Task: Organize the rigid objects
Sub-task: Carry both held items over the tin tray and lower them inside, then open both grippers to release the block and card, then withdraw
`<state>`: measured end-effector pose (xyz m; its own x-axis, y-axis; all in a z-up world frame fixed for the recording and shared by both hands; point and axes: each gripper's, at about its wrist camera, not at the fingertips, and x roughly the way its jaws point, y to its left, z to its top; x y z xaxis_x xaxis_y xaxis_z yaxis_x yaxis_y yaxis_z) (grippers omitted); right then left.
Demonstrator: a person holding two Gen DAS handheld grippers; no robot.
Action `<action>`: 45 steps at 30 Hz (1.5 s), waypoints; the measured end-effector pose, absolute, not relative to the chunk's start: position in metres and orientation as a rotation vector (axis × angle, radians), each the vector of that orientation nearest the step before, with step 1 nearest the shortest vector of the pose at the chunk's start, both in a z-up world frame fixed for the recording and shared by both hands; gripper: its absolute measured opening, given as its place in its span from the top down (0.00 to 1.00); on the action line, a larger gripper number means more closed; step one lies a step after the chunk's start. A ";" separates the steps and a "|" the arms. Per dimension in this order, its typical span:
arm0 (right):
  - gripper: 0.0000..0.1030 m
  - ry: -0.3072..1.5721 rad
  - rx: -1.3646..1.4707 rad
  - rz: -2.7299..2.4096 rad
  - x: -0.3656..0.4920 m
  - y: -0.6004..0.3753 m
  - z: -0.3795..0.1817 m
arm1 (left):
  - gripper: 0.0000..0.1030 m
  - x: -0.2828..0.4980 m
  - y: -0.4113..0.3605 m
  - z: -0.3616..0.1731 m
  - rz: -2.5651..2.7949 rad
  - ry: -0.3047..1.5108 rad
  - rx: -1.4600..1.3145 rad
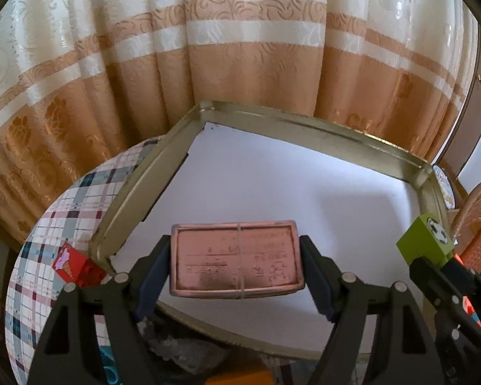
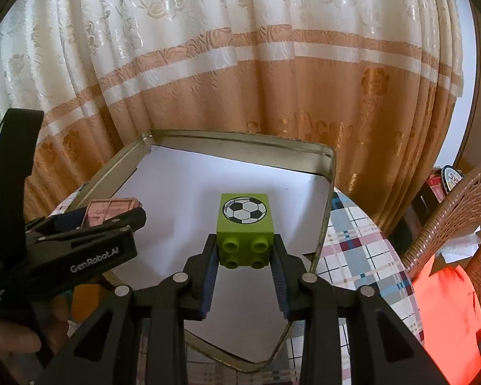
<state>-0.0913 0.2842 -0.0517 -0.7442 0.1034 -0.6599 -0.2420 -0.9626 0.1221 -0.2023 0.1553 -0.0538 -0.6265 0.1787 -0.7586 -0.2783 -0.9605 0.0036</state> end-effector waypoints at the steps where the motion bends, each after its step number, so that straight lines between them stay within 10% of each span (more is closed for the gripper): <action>1: 0.67 0.304 -1.031 2.754 -0.092 0.285 -0.053 | 0.25 -0.204 0.157 -0.056 2.616 0.181 -1.210; 9: 0.66 0.284 -1.019 2.765 -0.094 0.281 -0.056 | 0.24 -0.208 0.164 -0.063 2.607 0.222 -1.237; 13: 0.44 0.276 -1.007 2.767 -0.091 0.277 -0.051 | 0.02 -0.209 0.157 -0.054 2.618 0.161 -1.246; 18: 0.28 0.377 -0.887 2.758 -0.063 0.282 -0.031 | 0.01 -0.188 0.148 -0.023 2.683 0.209 -1.128; 45: 0.28 0.480 -0.970 2.794 0.053 0.206 -0.030 | 0.01 -0.031 0.052 -0.029 2.764 0.223 -1.156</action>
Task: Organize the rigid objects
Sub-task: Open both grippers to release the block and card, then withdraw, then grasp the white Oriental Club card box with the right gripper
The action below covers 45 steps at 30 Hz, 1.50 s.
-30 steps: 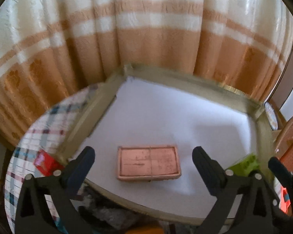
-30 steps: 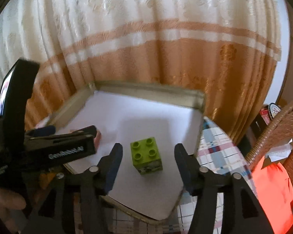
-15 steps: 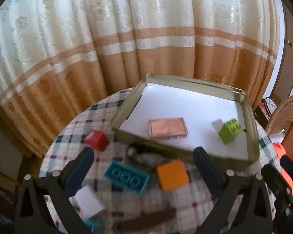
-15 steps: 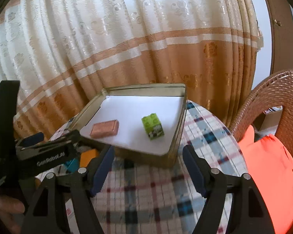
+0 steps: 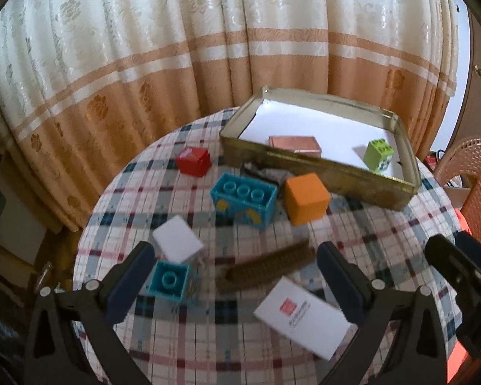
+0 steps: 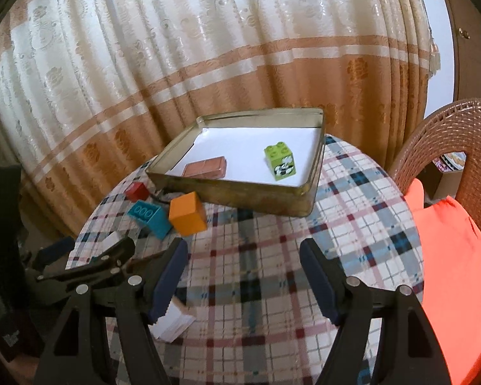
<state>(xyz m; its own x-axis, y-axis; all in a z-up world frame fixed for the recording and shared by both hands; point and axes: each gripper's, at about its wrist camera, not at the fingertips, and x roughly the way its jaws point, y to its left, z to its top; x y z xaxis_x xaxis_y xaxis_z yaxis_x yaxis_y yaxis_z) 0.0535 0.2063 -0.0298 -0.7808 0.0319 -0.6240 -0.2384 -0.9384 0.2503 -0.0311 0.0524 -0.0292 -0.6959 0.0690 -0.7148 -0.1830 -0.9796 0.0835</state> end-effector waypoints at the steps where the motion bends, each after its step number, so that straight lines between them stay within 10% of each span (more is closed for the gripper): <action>1: 0.28 0.481 -0.973 2.796 0.055 0.205 -0.030 | 0.01 -0.029 0.051 -0.030 2.761 0.218 -1.160; 45: 0.28 0.346 -1.165 2.917 0.064 0.148 -0.049 | 0.01 0.002 -0.025 -0.068 2.782 0.134 -1.334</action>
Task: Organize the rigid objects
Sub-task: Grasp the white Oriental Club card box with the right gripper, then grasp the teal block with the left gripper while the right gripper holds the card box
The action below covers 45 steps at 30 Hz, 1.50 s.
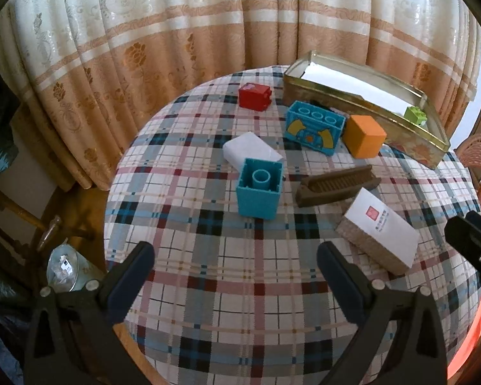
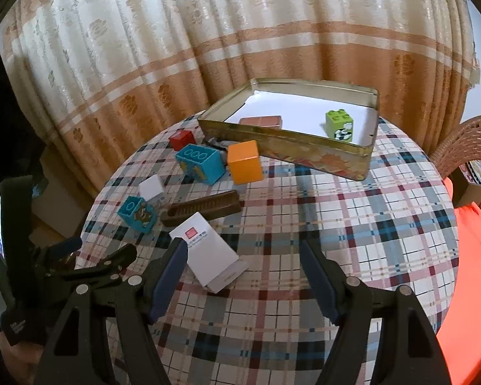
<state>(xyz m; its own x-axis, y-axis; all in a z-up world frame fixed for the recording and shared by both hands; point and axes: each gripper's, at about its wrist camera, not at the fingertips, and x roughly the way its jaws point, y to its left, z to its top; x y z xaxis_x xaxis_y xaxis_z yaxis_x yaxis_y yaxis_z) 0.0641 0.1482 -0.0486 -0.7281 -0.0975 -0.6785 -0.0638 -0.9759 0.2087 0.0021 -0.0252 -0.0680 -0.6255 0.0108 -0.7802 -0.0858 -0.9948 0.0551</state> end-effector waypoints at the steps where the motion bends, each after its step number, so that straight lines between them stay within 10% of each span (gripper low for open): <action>1: 0.28 -0.335 1.153 -2.878 0.064 0.147 -0.049 | 0.01 0.002 -0.026 -0.069 2.782 0.139 -1.338; 28: 0.28 -0.048 1.327 -2.648 0.014 0.098 -0.092 | 0.01 -0.005 -0.053 -0.075 2.793 0.138 -1.361; 34: 0.56 0.023 1.340 -2.670 0.010 0.096 -0.096 | 0.01 -0.008 -0.048 -0.074 2.786 0.141 -1.349; 45: 0.57 -0.260 1.286 -2.726 0.029 0.147 -0.071 | 0.01 -0.028 -0.030 -0.071 2.730 0.090 -1.332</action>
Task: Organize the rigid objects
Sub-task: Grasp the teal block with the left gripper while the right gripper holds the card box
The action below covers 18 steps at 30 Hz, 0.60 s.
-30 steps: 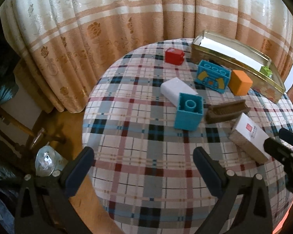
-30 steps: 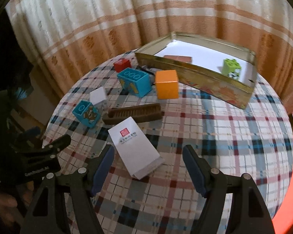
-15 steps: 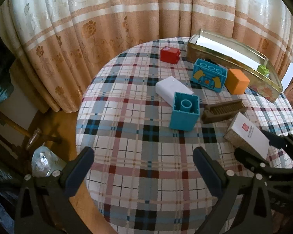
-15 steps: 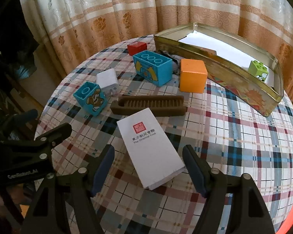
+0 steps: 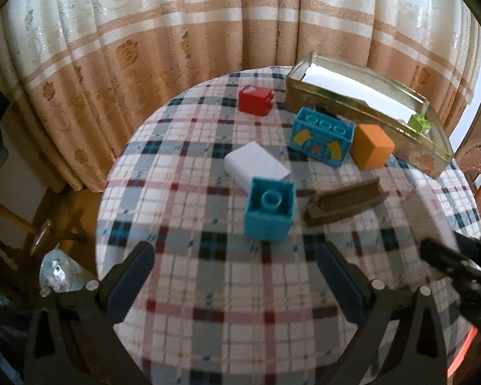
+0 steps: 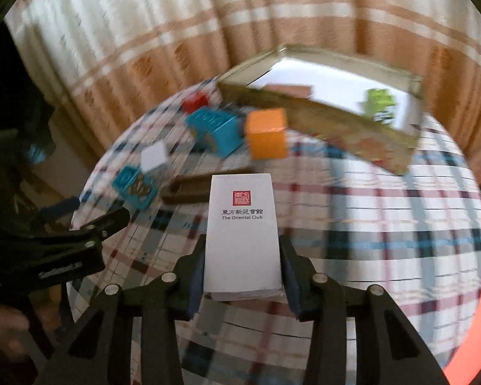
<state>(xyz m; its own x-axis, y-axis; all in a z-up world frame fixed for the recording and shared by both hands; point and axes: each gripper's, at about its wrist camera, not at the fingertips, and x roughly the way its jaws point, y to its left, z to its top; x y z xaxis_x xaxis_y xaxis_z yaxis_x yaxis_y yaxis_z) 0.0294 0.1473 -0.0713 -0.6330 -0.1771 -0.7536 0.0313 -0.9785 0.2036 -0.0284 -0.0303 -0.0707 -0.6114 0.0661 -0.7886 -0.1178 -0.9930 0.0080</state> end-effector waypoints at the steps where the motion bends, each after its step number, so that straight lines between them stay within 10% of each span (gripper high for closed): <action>1: 0.57 -0.290 1.279 -2.742 0.032 0.155 -0.068 | 0.01 -0.032 -0.029 -0.071 2.723 0.077 -1.340; 12: 0.57 -0.370 1.275 -2.731 0.034 0.164 -0.066 | 0.21 -0.065 -0.015 -0.083 2.666 0.000 -1.392; 18: 0.57 -0.378 1.280 -2.722 0.033 0.164 -0.068 | 0.63 -0.064 -0.029 -0.088 2.602 -0.132 -1.379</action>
